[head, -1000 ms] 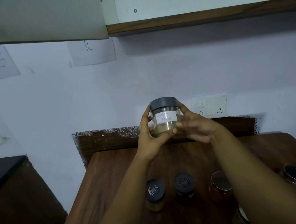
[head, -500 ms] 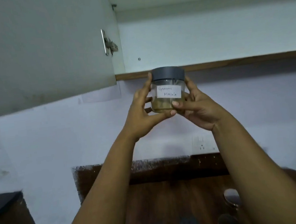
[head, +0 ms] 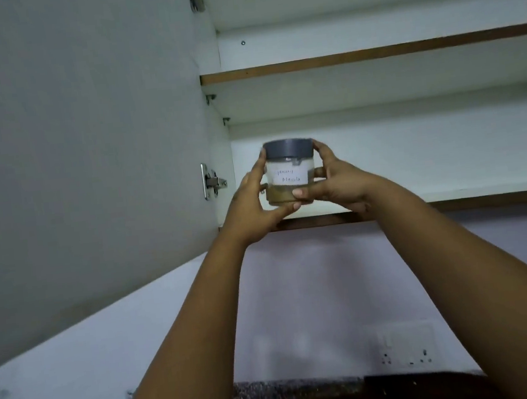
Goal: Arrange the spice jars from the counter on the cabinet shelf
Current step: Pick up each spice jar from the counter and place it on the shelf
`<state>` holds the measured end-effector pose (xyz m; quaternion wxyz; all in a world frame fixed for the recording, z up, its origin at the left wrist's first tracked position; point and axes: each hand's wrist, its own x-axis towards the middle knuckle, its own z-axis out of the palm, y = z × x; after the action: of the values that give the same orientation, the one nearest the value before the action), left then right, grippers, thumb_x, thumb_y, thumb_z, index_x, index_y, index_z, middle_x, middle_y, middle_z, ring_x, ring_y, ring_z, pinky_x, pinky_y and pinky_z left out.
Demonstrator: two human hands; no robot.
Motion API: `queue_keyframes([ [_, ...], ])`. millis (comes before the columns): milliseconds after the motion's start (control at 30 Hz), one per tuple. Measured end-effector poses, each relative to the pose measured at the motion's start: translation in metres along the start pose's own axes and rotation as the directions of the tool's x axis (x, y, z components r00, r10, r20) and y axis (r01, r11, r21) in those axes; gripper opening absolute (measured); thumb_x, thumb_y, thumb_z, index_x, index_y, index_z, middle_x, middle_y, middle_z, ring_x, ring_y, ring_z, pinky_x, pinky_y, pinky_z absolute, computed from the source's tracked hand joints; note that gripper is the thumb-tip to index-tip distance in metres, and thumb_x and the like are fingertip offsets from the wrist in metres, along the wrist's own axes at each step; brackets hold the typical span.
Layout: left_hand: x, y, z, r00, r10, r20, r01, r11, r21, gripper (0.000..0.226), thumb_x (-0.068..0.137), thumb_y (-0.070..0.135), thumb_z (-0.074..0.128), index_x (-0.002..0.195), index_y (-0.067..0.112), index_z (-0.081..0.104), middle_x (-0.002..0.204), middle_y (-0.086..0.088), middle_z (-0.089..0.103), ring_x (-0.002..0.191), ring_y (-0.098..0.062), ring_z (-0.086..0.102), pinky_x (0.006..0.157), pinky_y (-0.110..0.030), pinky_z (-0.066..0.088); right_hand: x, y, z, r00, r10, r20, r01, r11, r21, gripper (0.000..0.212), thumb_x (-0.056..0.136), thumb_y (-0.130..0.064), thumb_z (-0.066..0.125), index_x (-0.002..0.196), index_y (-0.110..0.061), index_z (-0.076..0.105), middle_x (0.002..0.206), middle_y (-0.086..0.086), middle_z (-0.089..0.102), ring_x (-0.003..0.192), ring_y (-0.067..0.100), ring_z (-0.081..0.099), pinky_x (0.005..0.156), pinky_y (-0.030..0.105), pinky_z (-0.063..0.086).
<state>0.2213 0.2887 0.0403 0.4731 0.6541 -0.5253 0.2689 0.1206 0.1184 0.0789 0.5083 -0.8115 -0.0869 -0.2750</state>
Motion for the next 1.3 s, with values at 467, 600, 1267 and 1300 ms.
queue_keyframes([
  [467,-0.035,-0.091,0.051,0.881,0.319,-0.349,0.029,0.701,0.713,0.049,0.092,0.062,0.044,0.092,0.016,0.06,0.086,0.0,0.056,0.081,-0.018,0.051,0.082,-0.032,0.037,0.089,0.031,0.054,0.98,0.195,-0.036,-0.192,0.89,-0.413,0.126,0.074,-0.021,0.084,0.151,-0.022,-0.016,0.134,0.015,0.049,0.119,0.031,0.052,0.105,0.044,0.043],
  [600,-0.035,-0.095,0.051,0.885,0.334,-0.323,0.017,0.672,0.741,0.057,0.093,0.063,0.041,0.105,0.012,0.063,0.092,-0.002,0.059,0.085,-0.019,0.054,0.084,-0.034,0.041,0.106,0.039,0.069,0.985,0.173,0.005,-0.152,0.882,-0.445,0.126,0.078,-0.026,0.08,0.151,-0.022,-0.022,0.135,0.016,0.052,0.123,0.03,0.052,0.109,0.042,0.038],
  [1267,-0.036,-0.094,0.056,0.893,0.292,-0.343,0.059,0.678,0.733,0.053,0.092,0.062,0.042,0.103,0.014,0.061,0.096,-0.001,0.059,0.09,-0.017,0.053,0.089,-0.032,0.039,0.122,0.054,0.067,0.979,0.182,0.096,-0.13,0.91,-0.392,0.099,0.08,-0.029,0.078,0.154,-0.018,0.015,0.143,0.007,0.049,0.12,0.024,0.052,0.096,0.028,0.039],
  [1300,-0.036,-0.094,0.056,0.893,0.292,-0.342,0.059,0.677,0.734,0.053,0.092,0.062,0.042,0.103,0.014,0.061,0.096,-0.001,0.058,0.09,-0.017,0.053,0.089,-0.032,0.039,0.121,0.054,0.067,0.979,0.178,0.099,-0.126,0.912,-0.391,0.098,0.08,-0.029,0.078,0.154,-0.019,0.015,0.142,0.007,0.049,0.115,0.022,0.053,0.092,0.027,0.039],
])
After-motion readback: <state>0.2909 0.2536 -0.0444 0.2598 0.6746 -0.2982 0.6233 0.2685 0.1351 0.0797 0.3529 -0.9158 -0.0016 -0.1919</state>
